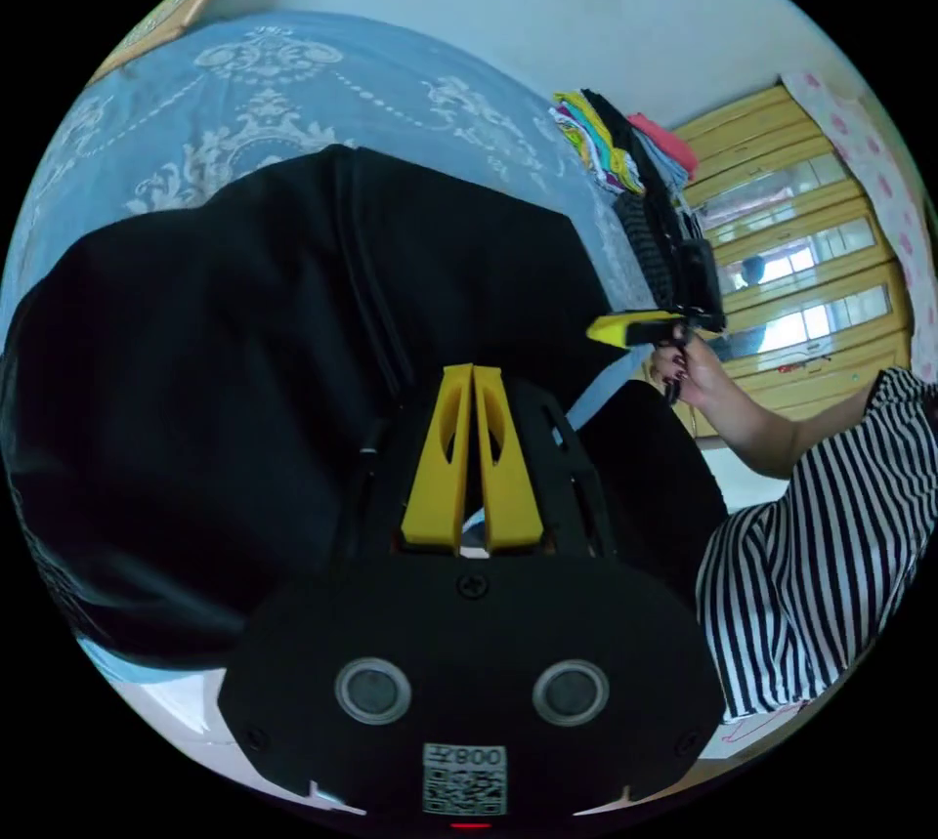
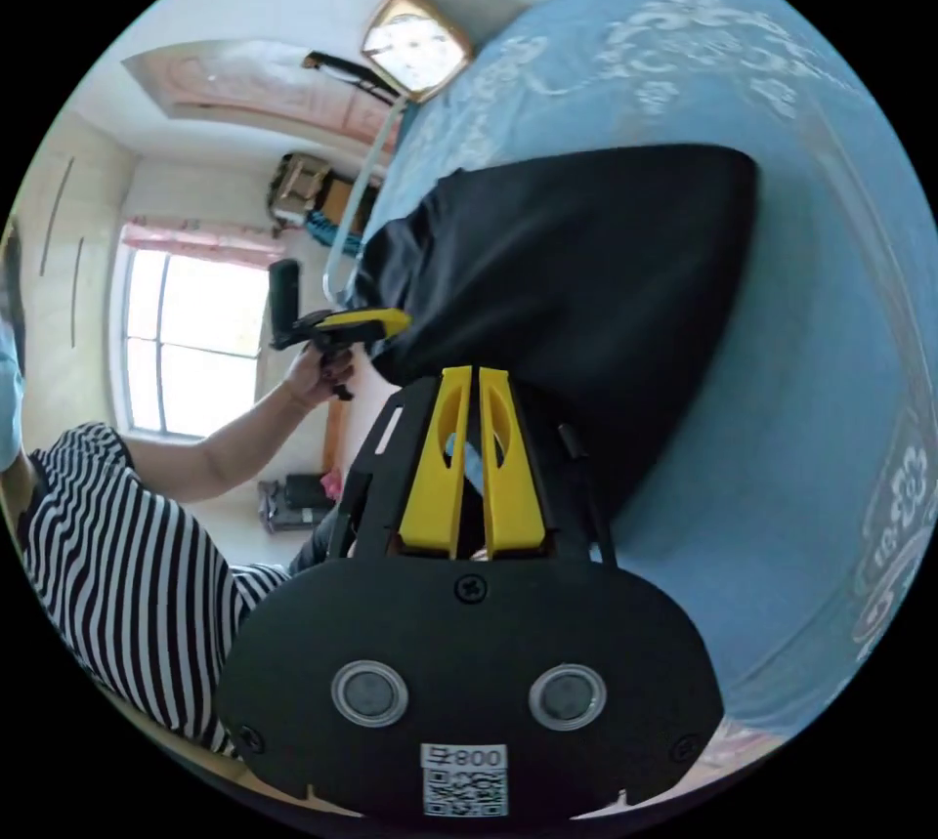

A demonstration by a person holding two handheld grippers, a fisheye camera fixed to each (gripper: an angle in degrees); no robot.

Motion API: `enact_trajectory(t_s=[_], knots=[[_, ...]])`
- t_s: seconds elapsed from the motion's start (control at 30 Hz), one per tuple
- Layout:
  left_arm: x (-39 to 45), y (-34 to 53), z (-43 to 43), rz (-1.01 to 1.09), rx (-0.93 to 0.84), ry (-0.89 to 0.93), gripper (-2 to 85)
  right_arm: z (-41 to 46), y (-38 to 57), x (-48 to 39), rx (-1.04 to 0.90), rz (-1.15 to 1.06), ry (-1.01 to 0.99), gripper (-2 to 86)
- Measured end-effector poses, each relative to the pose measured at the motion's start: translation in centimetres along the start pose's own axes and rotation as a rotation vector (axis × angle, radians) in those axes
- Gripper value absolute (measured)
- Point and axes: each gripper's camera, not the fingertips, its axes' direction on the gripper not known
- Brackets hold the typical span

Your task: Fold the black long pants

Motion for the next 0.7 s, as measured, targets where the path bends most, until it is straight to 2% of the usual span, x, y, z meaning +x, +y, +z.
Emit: enact_trajectory(t_s=[0.03,0.07,0.13,0.2,0.27,0.33,0.4,0.5,0.57,0.67,0.7], knots=[[0.3,0.3,0.3,0.005,-0.024,-0.017,0.1,0.1,0.5,1.6,-0.024,0.037,0.035,1.2],[0.8,1.0,1.1,0.011,-0.089,-0.069,0.2,0.0,1.0,2.8,-0.015,0.036,-0.023,0.8],[1.0,2.2,0.9,-0.002,-0.046,-0.052,0.2,-0.3,1.5,3.9,0.006,0.083,-0.087,0.5],[1.9,3.1,0.1,-0.045,-0.01,-0.032,0.2,-0.9,1.5,3.5,0.002,0.073,-0.049,0.3],[3.7,3.7,-0.3,0.002,0.043,0.004,0.2,-2.2,1.9,2.9,0.049,0.053,0.008,0.2],[5.4,4.0,0.6,0.04,-0.006,-0.003,0.2,-3.3,2.4,3.3,0.082,0.051,-0.011,0.3],[6.8,4.9,2.8,0.082,-0.099,-0.09,0.2,-4.2,3.3,4.3,0.113,0.075,-0.036,0.6],[7.3,6.1,2.2,-0.009,-0.048,0.015,0.3,-5.3,4.7,5.2,0.144,0.087,-0.06,1.3],[8.9,6.8,1.8,0.029,-0.005,0.007,0.2,-4.8,4.8,4.8,0.105,0.04,-0.014,1.3],[10.7,8.2,3.5,0.058,-0.103,-0.057,0.2,-2.7,4.4,5.2,-0.04,-0.014,0.008,0.7],[10.8,9.1,3.4,0.028,-0.06,-0.035,0.2,-2.8,4.5,5.4,-0.041,-0.014,-0.006,0.7]])
